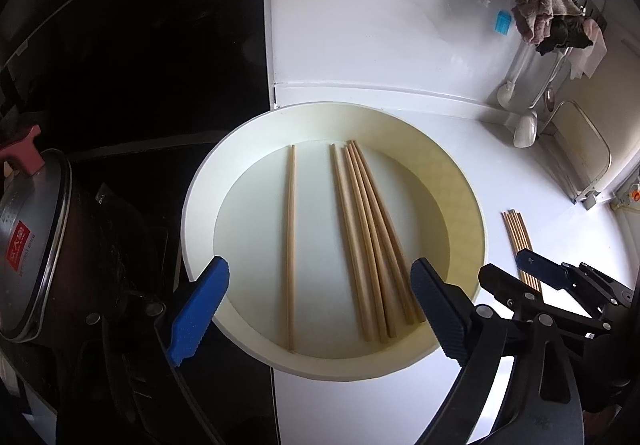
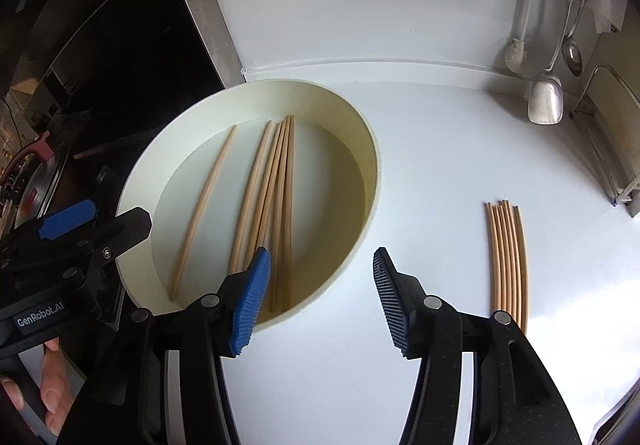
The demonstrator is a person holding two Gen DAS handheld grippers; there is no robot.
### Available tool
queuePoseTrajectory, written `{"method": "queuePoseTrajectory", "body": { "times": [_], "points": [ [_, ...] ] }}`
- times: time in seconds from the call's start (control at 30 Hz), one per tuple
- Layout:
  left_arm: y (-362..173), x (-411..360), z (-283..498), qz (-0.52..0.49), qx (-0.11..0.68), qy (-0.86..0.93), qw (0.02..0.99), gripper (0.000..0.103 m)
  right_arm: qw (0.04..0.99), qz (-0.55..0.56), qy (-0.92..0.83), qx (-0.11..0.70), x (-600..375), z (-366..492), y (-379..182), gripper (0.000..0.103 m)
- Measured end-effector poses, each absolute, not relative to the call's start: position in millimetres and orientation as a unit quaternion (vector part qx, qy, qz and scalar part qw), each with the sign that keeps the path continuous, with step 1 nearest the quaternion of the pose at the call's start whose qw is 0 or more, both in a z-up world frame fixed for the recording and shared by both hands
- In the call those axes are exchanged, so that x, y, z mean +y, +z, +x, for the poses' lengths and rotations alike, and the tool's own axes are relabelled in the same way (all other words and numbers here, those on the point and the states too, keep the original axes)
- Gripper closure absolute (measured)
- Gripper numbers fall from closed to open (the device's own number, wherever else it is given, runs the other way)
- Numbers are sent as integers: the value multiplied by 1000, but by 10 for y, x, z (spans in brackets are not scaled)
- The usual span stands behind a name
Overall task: Organize utensils
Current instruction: 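Lift both open tools away from the basin toward the pile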
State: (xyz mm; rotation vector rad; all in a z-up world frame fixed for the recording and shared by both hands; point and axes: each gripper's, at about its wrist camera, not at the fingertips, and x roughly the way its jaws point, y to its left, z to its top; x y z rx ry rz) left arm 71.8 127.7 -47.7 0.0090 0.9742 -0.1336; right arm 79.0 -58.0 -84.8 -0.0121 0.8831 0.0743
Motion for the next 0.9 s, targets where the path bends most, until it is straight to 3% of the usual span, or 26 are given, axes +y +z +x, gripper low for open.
{"method": "queuePoseTrajectory", "body": {
  "times": [0.47, 0.9],
  "points": [
    [-351, 415, 486, -2, 433, -102, 896, 6, 914, -23, -38, 403, -1635, 139, -797, 47],
    [-946, -504, 343, -8, 460, -107, 882, 6, 910, 5, -58, 410, -2757, 42, -1324, 45]
  ]
}}
